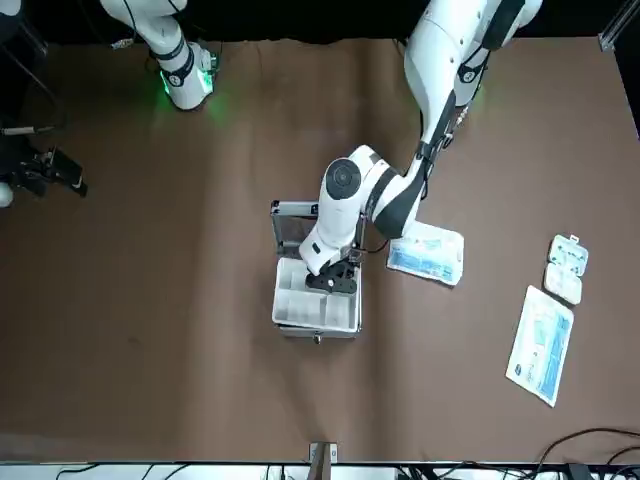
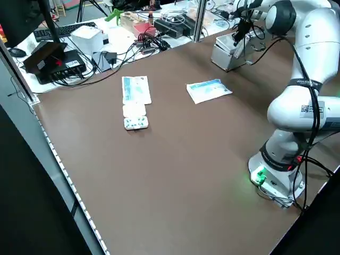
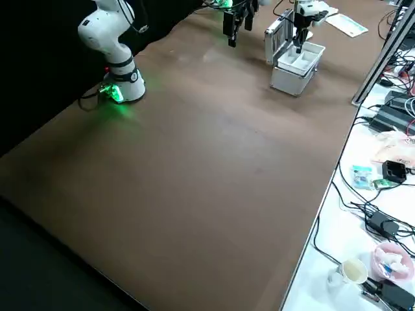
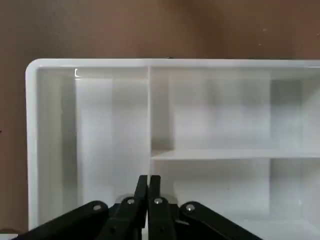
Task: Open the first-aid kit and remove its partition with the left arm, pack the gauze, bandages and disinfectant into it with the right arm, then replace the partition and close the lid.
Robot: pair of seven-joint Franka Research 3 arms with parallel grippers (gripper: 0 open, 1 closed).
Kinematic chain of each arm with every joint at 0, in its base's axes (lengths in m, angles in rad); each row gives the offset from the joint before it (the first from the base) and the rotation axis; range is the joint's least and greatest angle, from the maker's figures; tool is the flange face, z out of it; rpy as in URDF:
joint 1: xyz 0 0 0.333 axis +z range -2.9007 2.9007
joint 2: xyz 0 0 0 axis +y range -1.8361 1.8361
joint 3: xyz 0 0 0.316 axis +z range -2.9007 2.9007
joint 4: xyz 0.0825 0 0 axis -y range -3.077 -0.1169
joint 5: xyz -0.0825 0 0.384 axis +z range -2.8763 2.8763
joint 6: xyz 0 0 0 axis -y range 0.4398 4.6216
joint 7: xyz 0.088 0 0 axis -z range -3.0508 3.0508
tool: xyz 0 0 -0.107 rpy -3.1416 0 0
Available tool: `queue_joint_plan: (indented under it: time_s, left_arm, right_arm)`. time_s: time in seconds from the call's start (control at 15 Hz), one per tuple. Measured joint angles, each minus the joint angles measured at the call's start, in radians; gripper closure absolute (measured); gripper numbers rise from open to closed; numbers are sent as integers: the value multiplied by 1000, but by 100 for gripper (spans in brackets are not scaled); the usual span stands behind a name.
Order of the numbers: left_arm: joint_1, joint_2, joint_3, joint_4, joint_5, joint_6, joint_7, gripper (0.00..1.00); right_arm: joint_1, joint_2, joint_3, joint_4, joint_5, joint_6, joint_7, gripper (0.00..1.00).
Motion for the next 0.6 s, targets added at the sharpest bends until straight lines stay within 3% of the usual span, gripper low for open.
queue_joint_plan:
  time_s: [0.6]
  left_arm:
    - [-9,1,-3,1,0,-37,-20,97]
  right_arm:
    - [0,0,0,0,0,0,0,0]
